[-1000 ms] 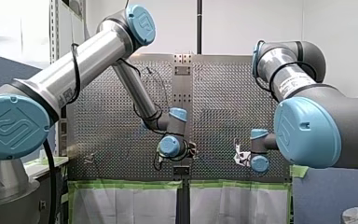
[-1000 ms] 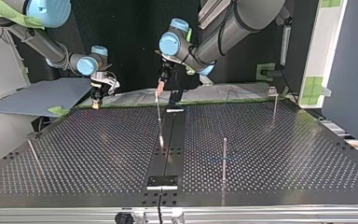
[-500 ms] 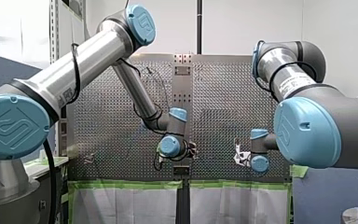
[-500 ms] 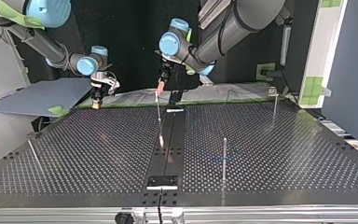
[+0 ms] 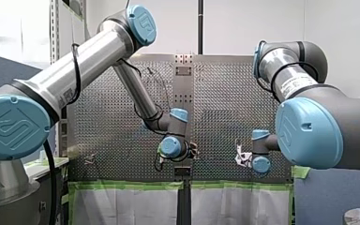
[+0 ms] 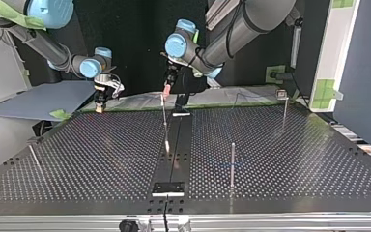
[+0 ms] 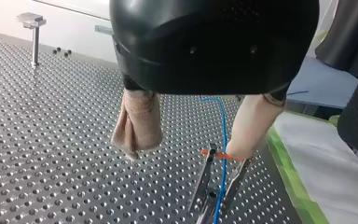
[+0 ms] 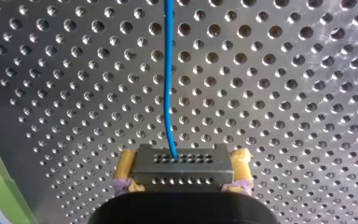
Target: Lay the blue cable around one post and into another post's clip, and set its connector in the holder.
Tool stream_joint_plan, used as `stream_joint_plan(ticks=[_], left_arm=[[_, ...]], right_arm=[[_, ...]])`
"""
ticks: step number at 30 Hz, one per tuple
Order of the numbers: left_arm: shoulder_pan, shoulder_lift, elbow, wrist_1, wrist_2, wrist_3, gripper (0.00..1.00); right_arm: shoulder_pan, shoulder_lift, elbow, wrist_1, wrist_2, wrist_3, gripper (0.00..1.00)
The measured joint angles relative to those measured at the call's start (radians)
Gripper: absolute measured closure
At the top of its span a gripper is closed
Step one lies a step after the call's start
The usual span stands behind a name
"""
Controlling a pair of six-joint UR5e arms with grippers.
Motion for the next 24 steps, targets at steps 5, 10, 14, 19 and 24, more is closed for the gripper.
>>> stream_joint_plan(ticks=[5,10,14,19,24], left_arm=[[-0.005,0.023,-0.022,-0.003,-0.039,-0.003,0.00],[-0.007,0.069,-0.068,0.037,-0.089,-0.038,0.00],[-0.004,0.107,-0.105,0.057,-0.127,-0.074,0.00],[0.007,0.154,-0.153,0.028,-0.174,-0.122,0.00],[0.031,0.201,-0.188,-0.017,-0.221,-0.168,0.00]], right_arm=[[-0.001,0.000,0.000,0.003,0.000,0.000,0.97],[0.000,0.001,0.000,0.004,0.000,-0.002,0.97],[0.000,0.001,0.000,0.003,0.000,-0.002,0.97],[0.000,0.001,0.000,0.002,0.000,-0.001,0.97],[0.000,0.001,0.000,0.003,0.000,0.000,0.97]])
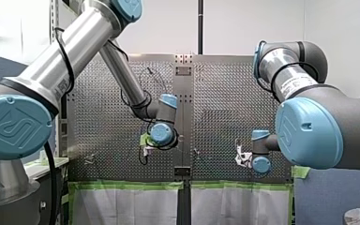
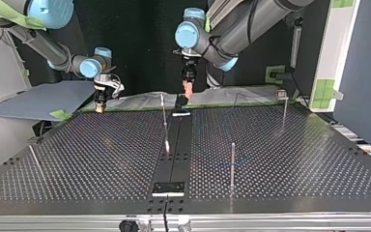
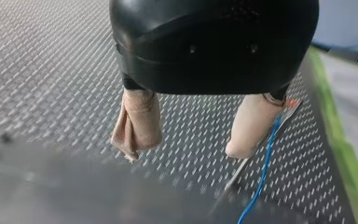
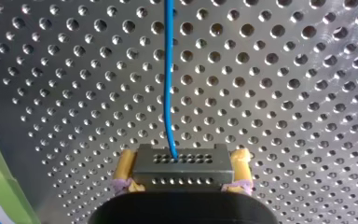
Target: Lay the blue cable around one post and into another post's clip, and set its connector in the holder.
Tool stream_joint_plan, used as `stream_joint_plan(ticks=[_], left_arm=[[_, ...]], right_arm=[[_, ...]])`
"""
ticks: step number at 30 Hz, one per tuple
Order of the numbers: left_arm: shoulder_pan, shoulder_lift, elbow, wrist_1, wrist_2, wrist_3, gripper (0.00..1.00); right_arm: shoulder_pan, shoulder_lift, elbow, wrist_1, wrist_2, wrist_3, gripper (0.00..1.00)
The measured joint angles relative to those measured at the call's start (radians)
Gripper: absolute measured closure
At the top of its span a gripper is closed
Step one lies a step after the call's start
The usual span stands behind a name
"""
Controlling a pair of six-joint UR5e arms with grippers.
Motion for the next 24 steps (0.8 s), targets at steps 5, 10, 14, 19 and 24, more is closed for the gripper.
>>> stream_joint_plan(ticks=[5,10,14,19,24], left_arm=[[0.040,0.047,-0.006,-0.035,-0.033,-0.046,0.00],[0.083,0.090,-0.007,-0.044,-0.007,-0.090,0.00],[0.112,0.127,-0.007,-0.059,0.013,-0.127,0.00],[0.131,0.174,-0.007,-0.070,0.015,-0.174,0.00],[0.136,0.211,-0.007,-0.073,0.014,-0.210,0.00]], right_arm=[[0.000,0.001,0.000,-0.001,0.000,0.000,0.97],[0.000,0.002,0.000,-0.003,0.000,0.000,0.97],[0.000,0.003,0.000,-0.003,0.000,0.000,0.97],[0.000,0.004,0.000,-0.003,-0.003,0.000,0.97],[0.001,0.005,0.000,-0.003,-0.004,0.000,0.97]])
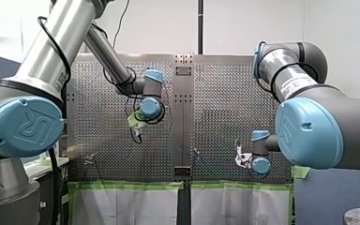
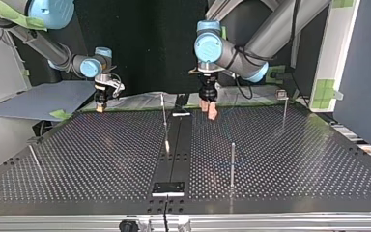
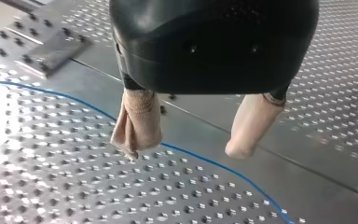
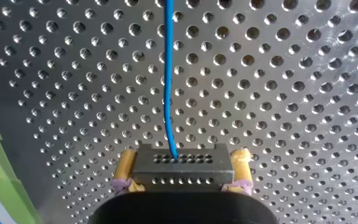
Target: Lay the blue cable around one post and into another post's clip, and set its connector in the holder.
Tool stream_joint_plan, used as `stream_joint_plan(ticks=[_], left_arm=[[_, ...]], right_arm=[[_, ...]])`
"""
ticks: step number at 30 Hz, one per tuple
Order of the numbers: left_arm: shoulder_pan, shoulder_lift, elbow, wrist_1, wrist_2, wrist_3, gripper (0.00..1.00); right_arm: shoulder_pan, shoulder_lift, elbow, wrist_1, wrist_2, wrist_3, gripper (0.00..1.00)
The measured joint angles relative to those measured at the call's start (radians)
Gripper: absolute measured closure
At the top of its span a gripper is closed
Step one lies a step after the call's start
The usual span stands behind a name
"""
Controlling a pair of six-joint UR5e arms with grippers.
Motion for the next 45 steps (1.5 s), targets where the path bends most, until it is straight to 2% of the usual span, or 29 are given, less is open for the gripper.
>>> stream_joint_plan(ticks=[5,15,20,23,30,34,40,45], left_arm=[[0.018,0.032,0.000,-0.001,-0.020,-0.033,0.00],[0.056,0.120,0.000,0.049,-0.062,-0.120,0.00],[0.080,0.165,0.000,0.083,-0.069,-0.165,0.00],[0.103,0.192,0.000,0.090,-0.055,-0.192,0.00],[0.168,0.258,0.000,0.116,0.007,-0.259,0.00],[0.186,0.288,0.000,0.148,0.043,-0.295,0.00],[0.193,0.263,0.000,0.192,0.094,-0.346,0.00],[0.196,0.225,0.000,0.184,0.136,-0.388,0.00]], right_arm=[[0.002,0.000,0.000,-0.001,0.000,0.000,0.97],[0.003,0.005,0.000,-0.006,0.000,0.000,0.97],[0.004,0.006,0.000,-0.007,0.000,0.000,0.97],[0.004,0.006,0.000,-0.007,0.000,0.000,0.97],[0.006,0.007,0.000,-0.007,0.000,0.000,0.97],[0.006,0.008,0.000,-0.006,0.000,-0.002,0.97],[0.005,0.009,0.000,-0.007,0.000,-0.002,0.97],[0.005,0.010,0.000,-0.009,0.000,-0.003,0.97]])
